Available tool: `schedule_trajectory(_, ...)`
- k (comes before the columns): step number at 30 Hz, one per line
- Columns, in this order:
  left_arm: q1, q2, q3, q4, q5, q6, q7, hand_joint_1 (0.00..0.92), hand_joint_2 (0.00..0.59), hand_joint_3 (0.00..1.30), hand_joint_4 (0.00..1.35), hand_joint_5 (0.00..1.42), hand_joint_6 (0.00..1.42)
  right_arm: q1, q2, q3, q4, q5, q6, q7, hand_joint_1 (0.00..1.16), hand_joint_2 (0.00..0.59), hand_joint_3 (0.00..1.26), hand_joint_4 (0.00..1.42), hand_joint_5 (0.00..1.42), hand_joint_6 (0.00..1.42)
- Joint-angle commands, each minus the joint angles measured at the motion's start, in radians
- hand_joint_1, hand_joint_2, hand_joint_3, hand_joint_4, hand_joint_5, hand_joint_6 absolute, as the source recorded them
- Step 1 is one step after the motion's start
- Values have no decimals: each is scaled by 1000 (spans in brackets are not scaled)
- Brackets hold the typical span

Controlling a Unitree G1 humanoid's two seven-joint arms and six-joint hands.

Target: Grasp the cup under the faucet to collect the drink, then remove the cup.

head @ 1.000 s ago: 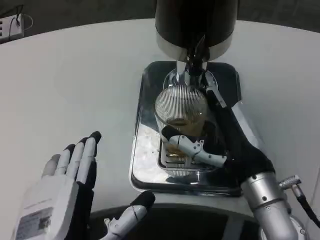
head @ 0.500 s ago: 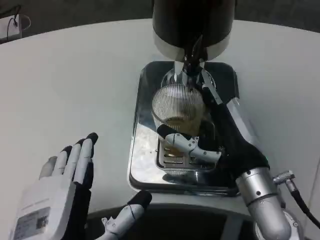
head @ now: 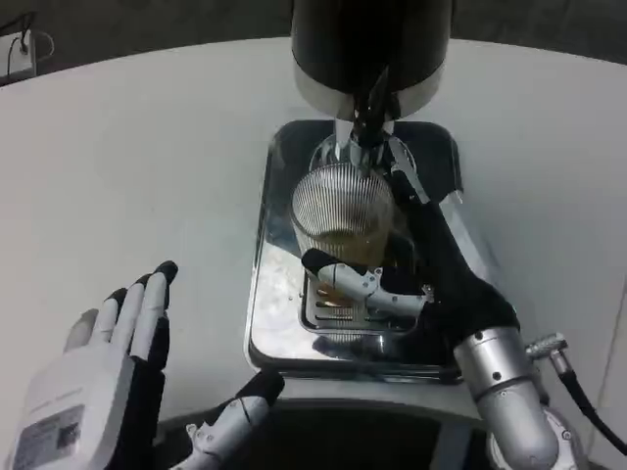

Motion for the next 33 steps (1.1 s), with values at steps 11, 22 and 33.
schedule_trajectory(11,0,0,17,-27,3,27,-35,0,161,0,0,0,0,-11,34,7,28,14,-38,-32,882,183,260,394,475,757)
schedule_trajectory(22,-6,-3,15,-28,5,36,-45,0,161,0,0,0,0,4,48,-7,14,11,-56,-75,1092,194,563,764,946,1356)
schedule_trajectory(33,-10,-5,9,-26,2,38,-44,0,161,0,0,0,0,22,47,-13,-28,0,-61,-87,1162,113,684,920,1099,1424)
